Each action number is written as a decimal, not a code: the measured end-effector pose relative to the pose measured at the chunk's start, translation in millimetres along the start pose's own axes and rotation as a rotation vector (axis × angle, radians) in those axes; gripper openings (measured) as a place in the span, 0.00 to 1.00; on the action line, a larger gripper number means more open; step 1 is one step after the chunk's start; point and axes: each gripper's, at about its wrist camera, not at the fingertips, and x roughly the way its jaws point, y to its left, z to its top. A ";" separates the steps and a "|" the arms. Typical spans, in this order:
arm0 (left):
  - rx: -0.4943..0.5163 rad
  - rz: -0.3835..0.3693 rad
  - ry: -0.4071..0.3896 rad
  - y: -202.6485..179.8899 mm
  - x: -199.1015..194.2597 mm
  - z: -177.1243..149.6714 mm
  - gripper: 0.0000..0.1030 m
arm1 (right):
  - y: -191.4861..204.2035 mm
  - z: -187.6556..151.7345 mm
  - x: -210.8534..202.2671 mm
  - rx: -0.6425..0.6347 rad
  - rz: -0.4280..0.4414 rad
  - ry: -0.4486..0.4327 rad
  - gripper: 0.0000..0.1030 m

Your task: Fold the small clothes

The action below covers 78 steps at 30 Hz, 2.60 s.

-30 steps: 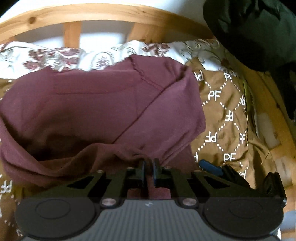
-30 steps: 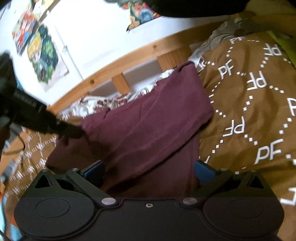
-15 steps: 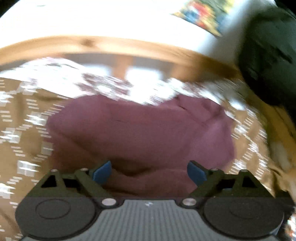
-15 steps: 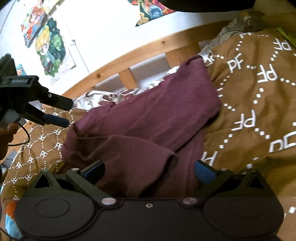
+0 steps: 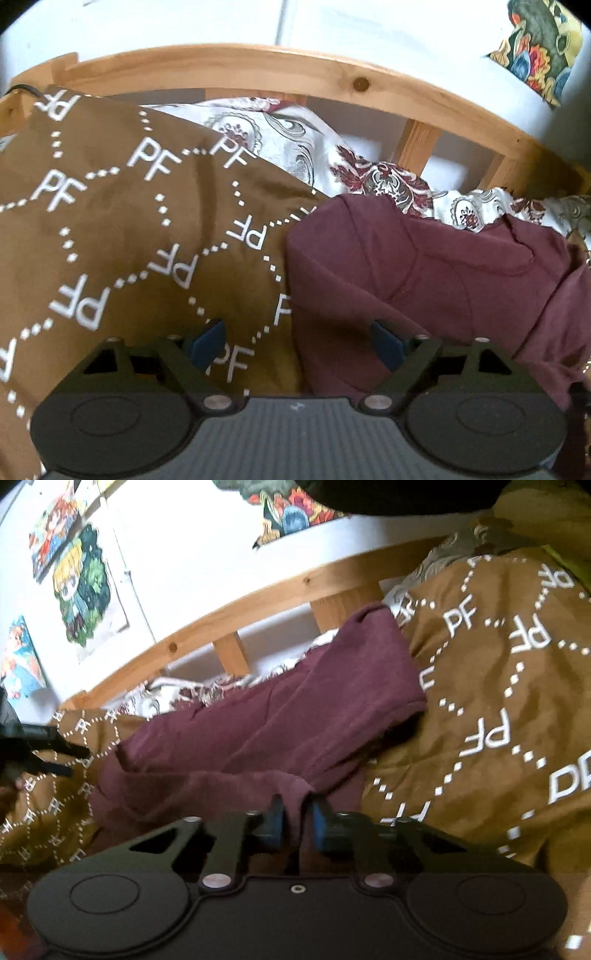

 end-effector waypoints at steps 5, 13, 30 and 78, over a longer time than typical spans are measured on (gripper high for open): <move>0.012 -0.019 0.004 -8.5 23.2 6.3 0.84 | 8.5 4.8 -18.7 -0.059 0.012 -0.053 0.11; -0.008 0.028 -0.013 -26.9 47.9 17.3 0.10 | -11.7 2.7 -16.1 0.004 -0.010 0.016 0.11; -0.142 -0.048 -0.070 14.7 -5.3 -38.2 0.71 | -18.9 -3.1 -10.4 0.048 -0.040 0.079 0.17; -0.231 -0.286 0.030 46.6 16.8 -73.7 0.27 | 292.5 92.5 259.9 -0.478 0.263 0.381 0.35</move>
